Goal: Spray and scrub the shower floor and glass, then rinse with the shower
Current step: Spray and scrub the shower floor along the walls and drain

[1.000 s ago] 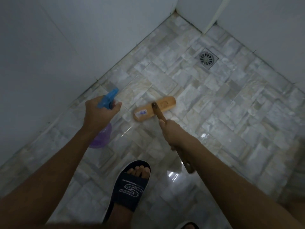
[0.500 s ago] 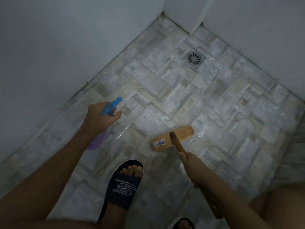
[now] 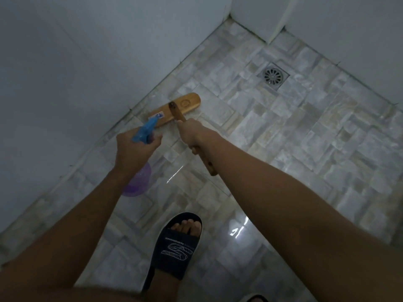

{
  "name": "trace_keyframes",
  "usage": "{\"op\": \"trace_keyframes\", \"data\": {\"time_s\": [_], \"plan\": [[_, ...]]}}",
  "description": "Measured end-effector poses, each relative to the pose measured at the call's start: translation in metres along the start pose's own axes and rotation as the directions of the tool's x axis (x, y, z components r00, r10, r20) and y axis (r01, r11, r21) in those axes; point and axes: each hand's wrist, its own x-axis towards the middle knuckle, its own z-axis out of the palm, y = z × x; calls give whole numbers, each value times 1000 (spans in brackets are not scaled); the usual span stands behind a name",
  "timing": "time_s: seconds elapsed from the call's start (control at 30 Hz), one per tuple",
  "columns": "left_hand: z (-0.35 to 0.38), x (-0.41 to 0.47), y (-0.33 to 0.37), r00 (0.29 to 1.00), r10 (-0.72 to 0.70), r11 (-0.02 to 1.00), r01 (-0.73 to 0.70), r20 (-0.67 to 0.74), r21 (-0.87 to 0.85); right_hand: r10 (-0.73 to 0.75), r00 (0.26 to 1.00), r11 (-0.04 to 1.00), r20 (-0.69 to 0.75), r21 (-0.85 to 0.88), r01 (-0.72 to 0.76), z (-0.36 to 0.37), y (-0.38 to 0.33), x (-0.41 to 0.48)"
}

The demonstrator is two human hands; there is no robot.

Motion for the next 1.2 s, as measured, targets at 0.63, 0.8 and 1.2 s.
{"op": "trace_keyframes", "data": {"time_s": [0.63,0.8,1.2], "plan": [[22,19,9,998,-49,998,47,-46,-43,11,986,1000,-167,5,-10,-85,13,39],[23,19,7,998,-28,1000,27,-51,-9,87,992,990,-86,-104,-96,-55,69,-28],[16,24,9,990,84,991,-95,-113,-99,-14,984,1000,-176,14,17,-86,-8,57]]}}
